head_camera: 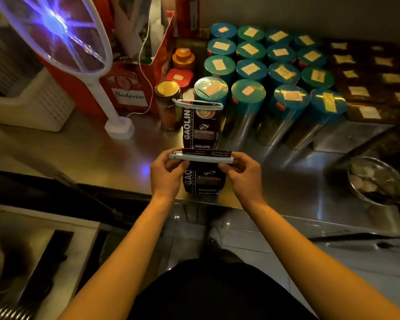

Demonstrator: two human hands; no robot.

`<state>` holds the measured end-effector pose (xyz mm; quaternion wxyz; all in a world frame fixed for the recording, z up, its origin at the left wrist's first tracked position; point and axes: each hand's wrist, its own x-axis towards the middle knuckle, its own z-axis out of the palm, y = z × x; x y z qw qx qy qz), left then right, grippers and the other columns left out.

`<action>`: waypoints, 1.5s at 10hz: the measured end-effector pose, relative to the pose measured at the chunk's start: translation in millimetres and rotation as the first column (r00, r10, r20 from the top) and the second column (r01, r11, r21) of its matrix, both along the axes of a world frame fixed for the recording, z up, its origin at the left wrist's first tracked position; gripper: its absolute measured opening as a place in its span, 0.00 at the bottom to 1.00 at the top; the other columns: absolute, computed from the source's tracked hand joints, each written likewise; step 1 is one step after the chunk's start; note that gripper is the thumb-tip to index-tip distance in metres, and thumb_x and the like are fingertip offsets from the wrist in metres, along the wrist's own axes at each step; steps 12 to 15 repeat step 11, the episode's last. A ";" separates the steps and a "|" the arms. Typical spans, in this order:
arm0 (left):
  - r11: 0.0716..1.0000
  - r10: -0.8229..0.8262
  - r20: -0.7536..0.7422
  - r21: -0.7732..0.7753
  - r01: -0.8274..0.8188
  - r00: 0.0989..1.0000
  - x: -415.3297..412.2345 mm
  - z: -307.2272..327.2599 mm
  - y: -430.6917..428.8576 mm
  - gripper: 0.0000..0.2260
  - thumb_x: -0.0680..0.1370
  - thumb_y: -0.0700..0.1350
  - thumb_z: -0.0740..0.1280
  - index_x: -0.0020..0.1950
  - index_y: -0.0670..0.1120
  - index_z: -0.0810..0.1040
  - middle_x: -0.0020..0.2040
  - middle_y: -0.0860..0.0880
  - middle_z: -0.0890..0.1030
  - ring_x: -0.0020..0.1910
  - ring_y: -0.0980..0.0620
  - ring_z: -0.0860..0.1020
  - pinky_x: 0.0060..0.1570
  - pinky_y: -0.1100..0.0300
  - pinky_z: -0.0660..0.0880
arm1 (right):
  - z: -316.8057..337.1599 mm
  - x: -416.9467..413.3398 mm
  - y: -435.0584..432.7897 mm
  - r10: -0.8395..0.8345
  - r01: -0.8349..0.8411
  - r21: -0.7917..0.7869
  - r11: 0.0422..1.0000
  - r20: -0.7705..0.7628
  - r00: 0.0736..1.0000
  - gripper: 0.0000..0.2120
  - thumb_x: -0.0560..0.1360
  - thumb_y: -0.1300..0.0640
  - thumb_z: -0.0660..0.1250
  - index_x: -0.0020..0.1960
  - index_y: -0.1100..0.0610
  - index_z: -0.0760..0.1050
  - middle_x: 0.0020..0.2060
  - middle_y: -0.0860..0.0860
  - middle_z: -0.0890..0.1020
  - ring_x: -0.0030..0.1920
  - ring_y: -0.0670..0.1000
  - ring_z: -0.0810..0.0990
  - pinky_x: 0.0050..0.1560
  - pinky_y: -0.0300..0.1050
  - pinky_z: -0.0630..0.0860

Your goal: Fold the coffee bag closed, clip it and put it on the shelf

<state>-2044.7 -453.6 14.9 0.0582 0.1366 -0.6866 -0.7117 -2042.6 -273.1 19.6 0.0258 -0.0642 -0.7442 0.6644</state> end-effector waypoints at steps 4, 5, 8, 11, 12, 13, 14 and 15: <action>0.994 0.100 0.118 -0.065 -0.093 0.988 -83.2 -21.3 -3.7 0.14 0.74 0.34 0.71 0.55 0.49 0.77 0.48 0.48 0.84 0.50 0.55 0.84 0.48 0.62 0.80 | -26.6 -98.8 -5.0 0.093 -0.099 0.052 0.994 0.101 0.991 0.12 0.72 0.61 0.72 0.54 0.57 0.78 0.48 0.50 0.84 0.48 0.42 0.82 0.48 0.38 0.80; 0.991 0.121 0.156 -0.075 -0.111 0.980 -114.0 -29.1 -8.7 0.16 0.75 0.34 0.69 0.59 0.47 0.75 0.48 0.49 0.84 0.49 0.56 0.82 0.47 0.65 0.79 | -30.1 -128.7 -10.4 0.098 -0.108 0.068 0.992 0.133 0.986 0.12 0.73 0.61 0.71 0.56 0.56 0.77 0.49 0.49 0.83 0.48 0.40 0.81 0.46 0.33 0.79; 0.986 0.002 0.185 -0.163 0.029 0.983 -149.9 -50.8 -20.2 0.16 0.74 0.39 0.72 0.60 0.47 0.74 0.50 0.48 0.84 0.50 0.56 0.83 0.52 0.54 0.81 | -38.0 -150.1 -23.7 -0.047 0.023 0.158 0.987 0.151 0.987 0.14 0.73 0.59 0.71 0.57 0.57 0.75 0.49 0.50 0.81 0.49 0.44 0.80 0.51 0.39 0.78; 0.983 -0.038 0.138 -0.172 0.062 0.990 -158.3 -44.0 -24.9 0.26 0.73 0.39 0.72 0.68 0.49 0.68 0.56 0.47 0.81 0.48 0.62 0.82 0.50 0.61 0.80 | -33.1 -153.5 -29.8 -0.104 0.080 0.226 0.971 0.095 0.990 0.18 0.73 0.58 0.71 0.61 0.57 0.73 0.56 0.54 0.81 0.54 0.47 0.79 0.50 0.33 0.75; 0.983 -0.038 0.138 -0.172 0.062 0.990 -158.3 -44.0 -24.9 0.26 0.73 0.39 0.72 0.68 0.49 0.68 0.56 0.47 0.81 0.48 0.62 0.82 0.50 0.61 0.80 | -33.1 -153.5 -29.8 -0.104 0.080 0.226 0.971 0.095 0.990 0.18 0.73 0.58 0.71 0.61 0.57 0.73 0.56 0.54 0.81 0.54 0.47 0.79 0.50 0.33 0.75; 0.983 -0.038 0.138 -0.172 0.062 0.990 -158.3 -44.0 -24.9 0.26 0.73 0.39 0.72 0.68 0.49 0.68 0.56 0.47 0.81 0.48 0.62 0.82 0.50 0.61 0.80 | -33.1 -153.5 -29.8 -0.104 0.080 0.226 0.971 0.095 0.990 0.18 0.73 0.58 0.71 0.61 0.57 0.73 0.56 0.54 0.81 0.54 0.47 0.79 0.50 0.33 0.75; 0.983 -0.038 0.138 -0.172 0.062 0.990 -158.3 -44.0 -24.9 0.26 0.73 0.39 0.72 0.68 0.49 0.68 0.56 0.47 0.81 0.48 0.62 0.82 0.50 0.61 0.80 | -33.1 -153.5 -29.8 -0.104 0.080 0.226 0.971 0.095 0.990 0.18 0.73 0.58 0.71 0.61 0.57 0.73 0.56 0.54 0.81 0.54 0.47 0.79 0.50 0.33 0.75; 0.983 -0.038 0.138 -0.172 0.062 0.990 -158.3 -44.0 -24.9 0.26 0.73 0.39 0.72 0.68 0.49 0.68 0.56 0.47 0.81 0.48 0.62 0.82 0.50 0.61 0.80 | -33.1 -153.5 -29.8 -0.104 0.080 0.226 0.971 0.095 0.990 0.18 0.73 0.58 0.71 0.61 0.57 0.73 0.56 0.54 0.81 0.54 0.47 0.79 0.50 0.33 0.75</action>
